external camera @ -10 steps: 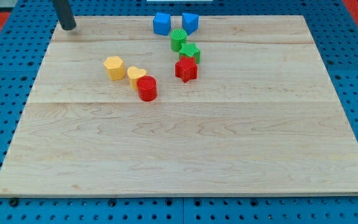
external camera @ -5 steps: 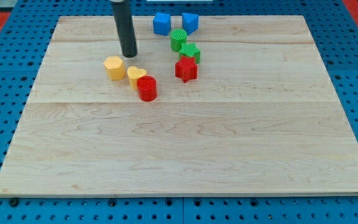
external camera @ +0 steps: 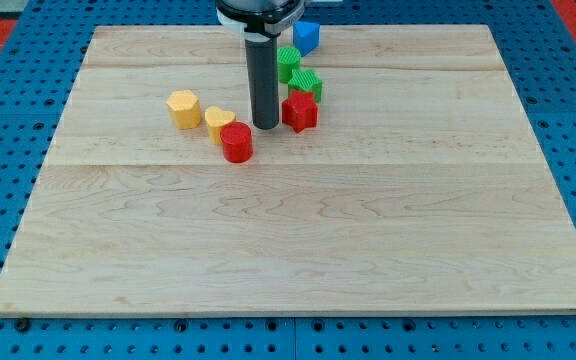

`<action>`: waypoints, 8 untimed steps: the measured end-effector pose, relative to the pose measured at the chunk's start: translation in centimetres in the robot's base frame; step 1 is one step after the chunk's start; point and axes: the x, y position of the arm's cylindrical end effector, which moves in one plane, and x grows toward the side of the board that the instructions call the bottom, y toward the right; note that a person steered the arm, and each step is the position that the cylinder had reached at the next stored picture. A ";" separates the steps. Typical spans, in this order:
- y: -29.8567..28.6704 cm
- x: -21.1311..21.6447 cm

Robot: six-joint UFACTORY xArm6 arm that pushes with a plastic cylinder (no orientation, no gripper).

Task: Move the red star into the yellow blocks

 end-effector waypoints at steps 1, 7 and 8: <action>0.0 1.6; 7.7 6.5; 7.7 0.2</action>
